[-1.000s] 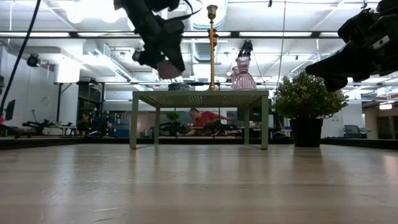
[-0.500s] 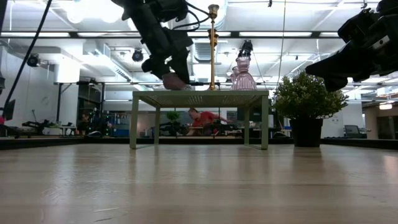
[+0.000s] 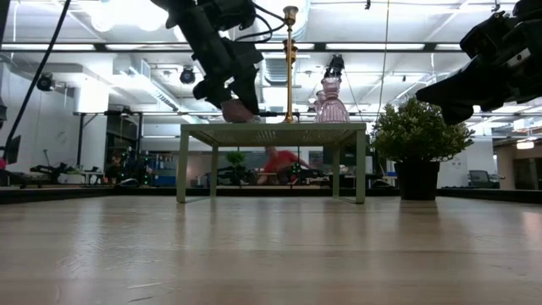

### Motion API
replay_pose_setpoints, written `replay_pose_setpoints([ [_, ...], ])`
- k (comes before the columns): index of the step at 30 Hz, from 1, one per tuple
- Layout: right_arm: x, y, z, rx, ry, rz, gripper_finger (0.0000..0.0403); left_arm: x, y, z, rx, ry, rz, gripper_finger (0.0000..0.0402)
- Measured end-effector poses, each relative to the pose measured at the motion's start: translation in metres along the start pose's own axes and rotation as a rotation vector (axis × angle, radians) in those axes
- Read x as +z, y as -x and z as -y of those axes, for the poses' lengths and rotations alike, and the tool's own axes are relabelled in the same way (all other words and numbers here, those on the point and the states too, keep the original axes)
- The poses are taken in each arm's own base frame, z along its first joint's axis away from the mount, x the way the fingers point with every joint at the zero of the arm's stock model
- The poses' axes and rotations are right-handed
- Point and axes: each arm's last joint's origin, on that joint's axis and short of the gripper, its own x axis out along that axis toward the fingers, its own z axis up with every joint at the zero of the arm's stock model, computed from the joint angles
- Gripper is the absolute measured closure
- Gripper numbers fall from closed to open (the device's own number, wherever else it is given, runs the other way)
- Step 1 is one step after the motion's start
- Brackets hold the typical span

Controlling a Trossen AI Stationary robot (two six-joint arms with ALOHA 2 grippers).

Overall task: Pick & Place candle stick holders
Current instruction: Put the pink scented candle on the shelf aligned with the other scented candle, then return to Home Position

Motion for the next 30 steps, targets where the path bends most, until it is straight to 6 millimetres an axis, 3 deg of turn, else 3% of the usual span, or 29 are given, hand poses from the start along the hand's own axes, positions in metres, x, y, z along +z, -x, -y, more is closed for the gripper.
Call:
replay_pose_setpoints([
  [17,0.0000,0.0000,0.0000,0.000,0.000,0.000,0.0394,-0.0046,-0.0054,-0.0006,0.011,0.029,0.005,0.0089],
  [26,0.0000,0.0000,0.0000,0.000,0.000,0.000,0.0394,-0.0046,-0.0054,-0.0006,0.011,0.038,0.005,0.0027],
  [30,-0.0001,0.0000,0.0000,0.000,0.000,0.000,0.0394,-0.0013,-0.0024,0.0000,0.002,0.004,0.014,0.0017],
])
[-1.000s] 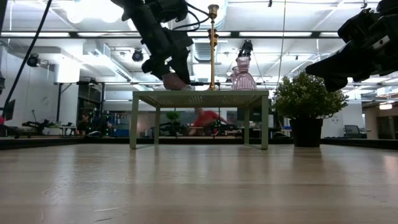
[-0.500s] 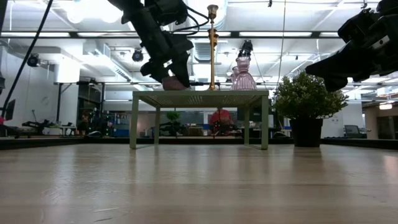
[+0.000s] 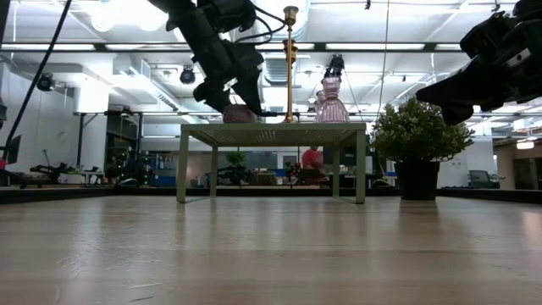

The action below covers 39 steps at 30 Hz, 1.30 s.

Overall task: Pick & Place candle stick holders
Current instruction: Return to Home Position

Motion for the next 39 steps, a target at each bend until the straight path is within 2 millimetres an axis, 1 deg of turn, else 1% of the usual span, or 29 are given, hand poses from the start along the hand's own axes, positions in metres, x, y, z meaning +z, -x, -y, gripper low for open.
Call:
replay_pose_setpoints([
  [4,0.000,0.000,0.000,0.000,0.000,0.000,0.0394,0.007,0.010,0.000,-0.017,-0.022,0.032,0.0018],
  [9,0.000,0.000,0.000,0.000,0.000,0.000,0.0394,0.012,0.031,-0.001,-0.041,-0.031,0.054,0.0018],
  [13,0.000,0.000,0.000,0.000,0.000,0.000,0.0394,0.008,0.043,-0.003,-0.042,-0.038,0.044,0.0024],
  [16,0.000,0.000,0.000,0.000,0.000,0.000,0.0394,0.001,0.051,-0.005,-0.041,-0.046,0.021,0.0046],
  [19,0.000,0.000,0.000,0.000,0.000,0.001,0.0394,-0.004,0.057,-0.006,-0.032,-0.049,0.018,0.0083],
  [22,0.000,0.000,0.000,0.000,0.000,0.001,0.0394,-0.009,0.062,-0.006,-0.038,-0.053,0.028,0.0139],
  [25,0.000,0.000,0.000,0.000,0.000,0.000,0.0394,-0.018,0.064,-0.002,-0.052,-0.073,0.020,0.0211],
  [28,0.000,0.000,0.000,0.000,0.000,0.000,0.0394,-0.032,0.064,0.005,-0.075,-0.103,0.011,0.0291],
  [31,0.000,0.000,0.000,0.000,0.000,0.000,0.0394,-0.046,0.069,0.016,-0.138,-0.133,0.075,0.0364],
  [32,0.000,0.000,0.000,0.000,0.000,0.001,0.0394,-0.052,0.073,0.020,-0.169,-0.150,0.110,0.0382],
  [33,0.000,0.000,0.000,0.000,0.000,0.000,0.0394,-0.058,0.078,0.024,-0.204,-0.171,0.151,0.0391],
  [36,0.000,0.000,0.000,0.000,0.000,0.000,0.0394,-0.084,0.091,0.033,-0.316,-0.245,0.280,0.0389],
  [39,0.000,0.000,0.000,0.000,0.000,0.000,0.0394,-0.113,0.101,0.028,-0.402,-0.254,0.380,0.0386],
])
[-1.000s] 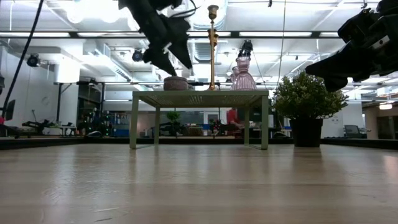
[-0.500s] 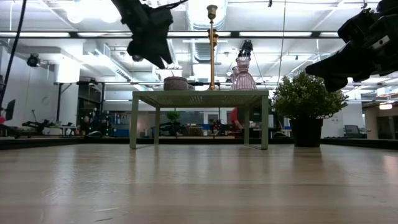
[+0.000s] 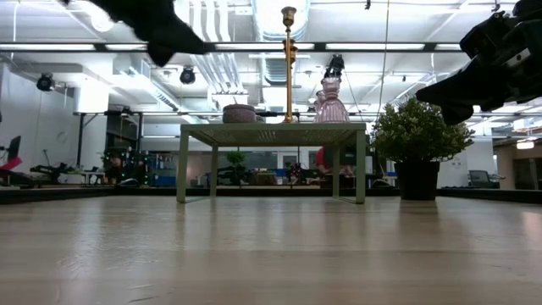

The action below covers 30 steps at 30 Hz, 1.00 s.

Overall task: Pick & Place candle stick holders
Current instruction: Return to Home Position

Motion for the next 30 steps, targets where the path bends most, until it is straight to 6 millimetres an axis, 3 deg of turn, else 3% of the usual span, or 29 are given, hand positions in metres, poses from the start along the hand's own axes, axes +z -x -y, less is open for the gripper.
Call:
replay_pose_setpoints([
  [8,0.000,0.000,0.000,0.000,0.000,0.000,0.0394,-0.067,0.031,-0.013,-0.040,0.043,0.079,0.0388],
  [13,0.000,0.000,0.000,0.000,0.000,0.000,0.0394,-0.091,0.041,-0.020,-0.070,0.012,0.230,0.0387],
  [21,0.000,0.000,0.000,0.000,0.000,0.000,0.0394,-0.121,0.056,-0.032,0.031,-0.039,0.382,0.0388],
  [30,0.000,0.000,0.000,-0.001,-0.001,0.001,0.0394,-0.134,0.073,-0.039,0.048,-0.061,0.481,0.0388],
])
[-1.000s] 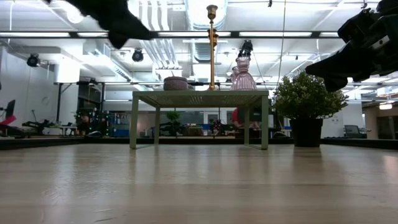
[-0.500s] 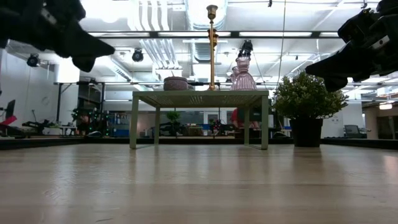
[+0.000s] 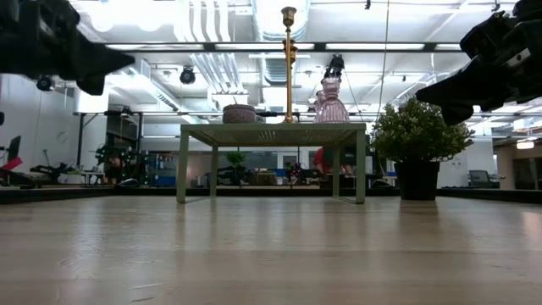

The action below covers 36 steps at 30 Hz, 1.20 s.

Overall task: Pick & Place candle stick holders
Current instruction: Return to Home Position

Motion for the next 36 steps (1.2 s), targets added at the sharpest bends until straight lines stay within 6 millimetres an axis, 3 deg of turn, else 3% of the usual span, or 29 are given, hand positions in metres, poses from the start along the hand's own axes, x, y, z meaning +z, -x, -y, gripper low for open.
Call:
replay_pose_setpoints([
  [11,0.000,0.000,0.000,0.000,0.000,0.000,0.0394,-0.005,0.001,-0.001,0.010,-0.063,-0.065,0.0387],
  [18,0.000,0.000,0.000,0.000,0.000,-0.001,0.0394,-0.021,-0.002,0.001,0.001,-0.083,-0.110,0.0388],
  [36,0.001,0.001,0.000,0.002,-0.003,0.011,0.0394,-0.024,-0.006,0.003,-0.013,-0.062,-0.094,0.0388],
])
